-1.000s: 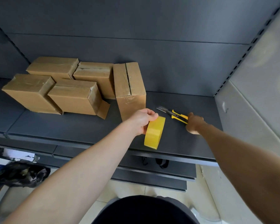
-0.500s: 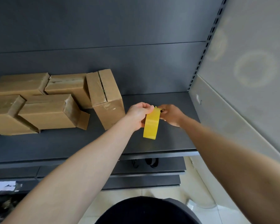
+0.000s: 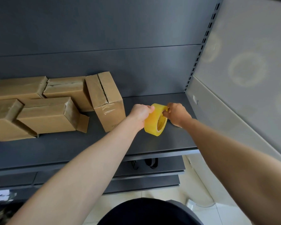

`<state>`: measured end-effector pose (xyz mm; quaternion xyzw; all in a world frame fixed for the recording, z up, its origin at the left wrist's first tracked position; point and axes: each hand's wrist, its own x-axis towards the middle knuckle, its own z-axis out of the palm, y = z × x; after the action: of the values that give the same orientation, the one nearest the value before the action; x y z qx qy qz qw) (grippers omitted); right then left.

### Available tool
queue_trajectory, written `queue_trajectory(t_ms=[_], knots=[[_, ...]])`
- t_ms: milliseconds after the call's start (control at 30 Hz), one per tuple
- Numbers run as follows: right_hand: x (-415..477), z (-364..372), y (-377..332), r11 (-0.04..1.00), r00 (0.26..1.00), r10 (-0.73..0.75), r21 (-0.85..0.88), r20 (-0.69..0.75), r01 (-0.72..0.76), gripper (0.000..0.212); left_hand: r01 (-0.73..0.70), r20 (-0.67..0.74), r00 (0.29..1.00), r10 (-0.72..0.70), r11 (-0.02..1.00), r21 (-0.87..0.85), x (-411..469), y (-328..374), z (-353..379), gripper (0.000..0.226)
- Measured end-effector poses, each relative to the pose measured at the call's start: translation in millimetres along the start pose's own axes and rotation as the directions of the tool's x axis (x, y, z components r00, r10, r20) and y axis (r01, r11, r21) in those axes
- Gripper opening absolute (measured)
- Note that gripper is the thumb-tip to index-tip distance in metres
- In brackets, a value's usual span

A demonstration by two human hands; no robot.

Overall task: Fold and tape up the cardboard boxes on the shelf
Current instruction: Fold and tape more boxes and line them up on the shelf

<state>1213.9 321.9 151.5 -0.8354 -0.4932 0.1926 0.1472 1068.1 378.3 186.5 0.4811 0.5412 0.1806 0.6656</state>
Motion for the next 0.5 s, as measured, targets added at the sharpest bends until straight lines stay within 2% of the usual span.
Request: queue_trajectory(t_ms=[133,300,433,500], knots=[[-6.6,-1.1,-4.1,1.0,0.999,0.008,-0.018,-0.04,-0.009,0.035,0.059,-0.078,0.995,-0.061,0.998,-0.032,2.1,0.8,-0.6,0.05],[-14.6,-3.9,-0.5,0.998,0.999,0.039,-0.043,-0.037,-0.041,0.033,0.123,-0.077,0.989,-0.126,0.991,-0.045,0.8,2.2,7.7,0.05],[-17.4,-8.4,6.9,0.986,0.999,0.051,-0.158,0.002,-0.05,0.03,0.114,-0.074,0.991,-0.113,0.993,0.005,-1.9,-1.8,14.1,0.048],[-17.6,-12.7,9.5,0.963,0.999,0.037,-0.267,0.028,-0.028,0.031,0.085,-0.066,0.994,-0.085,0.996,0.0,-5.0,-5.2,13.7,0.059]])
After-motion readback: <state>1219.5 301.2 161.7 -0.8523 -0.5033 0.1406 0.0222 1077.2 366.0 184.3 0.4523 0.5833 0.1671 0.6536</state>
